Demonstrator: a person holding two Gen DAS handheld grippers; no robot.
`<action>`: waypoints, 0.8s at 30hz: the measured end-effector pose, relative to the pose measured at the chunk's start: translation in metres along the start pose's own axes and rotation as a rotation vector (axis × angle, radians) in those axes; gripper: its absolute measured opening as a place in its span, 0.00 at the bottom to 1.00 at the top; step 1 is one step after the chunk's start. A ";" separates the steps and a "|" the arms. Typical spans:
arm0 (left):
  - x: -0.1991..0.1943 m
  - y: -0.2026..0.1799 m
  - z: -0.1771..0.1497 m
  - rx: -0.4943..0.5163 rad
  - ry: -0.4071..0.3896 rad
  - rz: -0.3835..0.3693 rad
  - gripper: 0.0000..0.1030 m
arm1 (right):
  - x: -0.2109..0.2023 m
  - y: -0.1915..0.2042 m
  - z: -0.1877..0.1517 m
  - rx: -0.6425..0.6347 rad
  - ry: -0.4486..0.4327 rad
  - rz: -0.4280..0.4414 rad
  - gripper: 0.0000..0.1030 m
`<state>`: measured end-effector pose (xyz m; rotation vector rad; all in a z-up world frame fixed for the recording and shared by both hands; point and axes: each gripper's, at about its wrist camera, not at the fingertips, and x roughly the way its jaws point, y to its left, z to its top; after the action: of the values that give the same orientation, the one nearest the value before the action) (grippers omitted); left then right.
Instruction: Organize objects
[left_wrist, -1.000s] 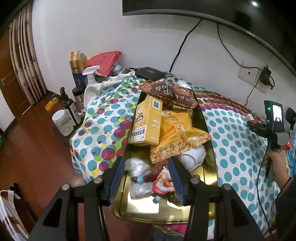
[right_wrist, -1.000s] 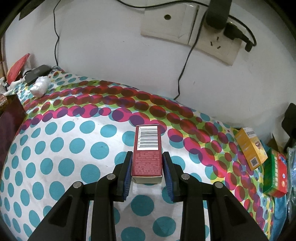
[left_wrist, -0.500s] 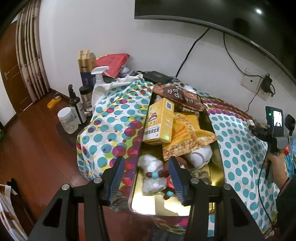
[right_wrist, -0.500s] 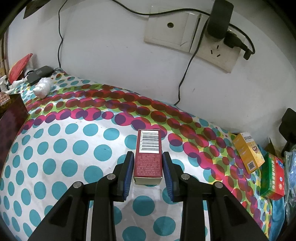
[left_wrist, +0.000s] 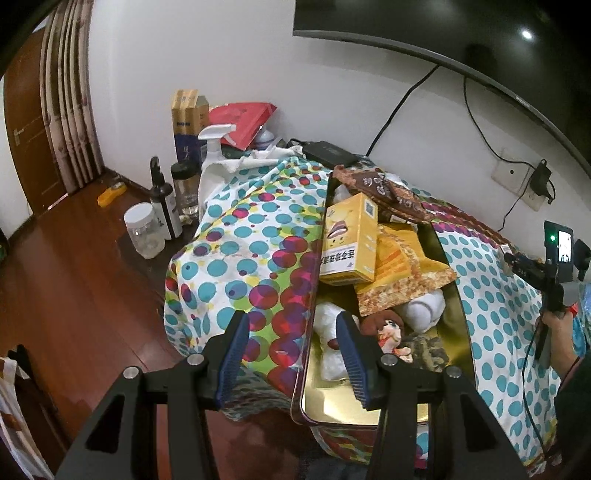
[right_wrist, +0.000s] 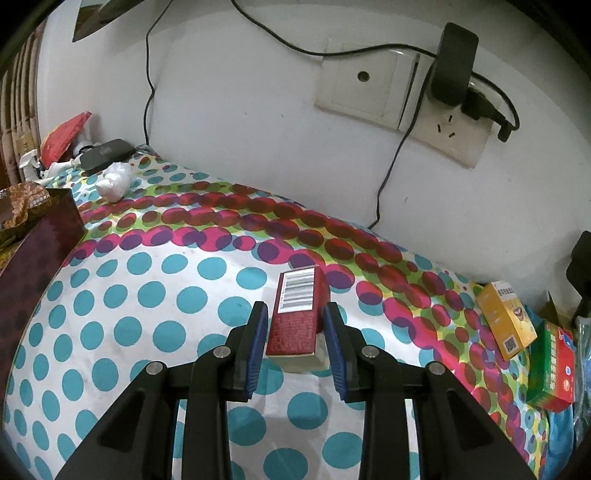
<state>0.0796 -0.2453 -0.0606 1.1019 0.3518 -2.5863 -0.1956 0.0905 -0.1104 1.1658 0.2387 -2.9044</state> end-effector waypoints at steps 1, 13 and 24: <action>0.001 0.001 -0.001 -0.006 0.002 -0.001 0.49 | -0.001 -0.001 -0.001 -0.002 0.005 -0.001 0.28; 0.017 0.013 -0.001 -0.040 0.022 -0.004 0.49 | 0.007 -0.013 0.003 -0.002 0.035 0.003 0.68; 0.020 0.014 0.004 -0.031 0.014 0.012 0.49 | 0.033 -0.082 0.005 0.014 0.121 0.009 0.44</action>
<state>0.0691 -0.2634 -0.0743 1.1082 0.3861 -2.5558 -0.2285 0.1730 -0.1181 1.3428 0.2137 -2.8355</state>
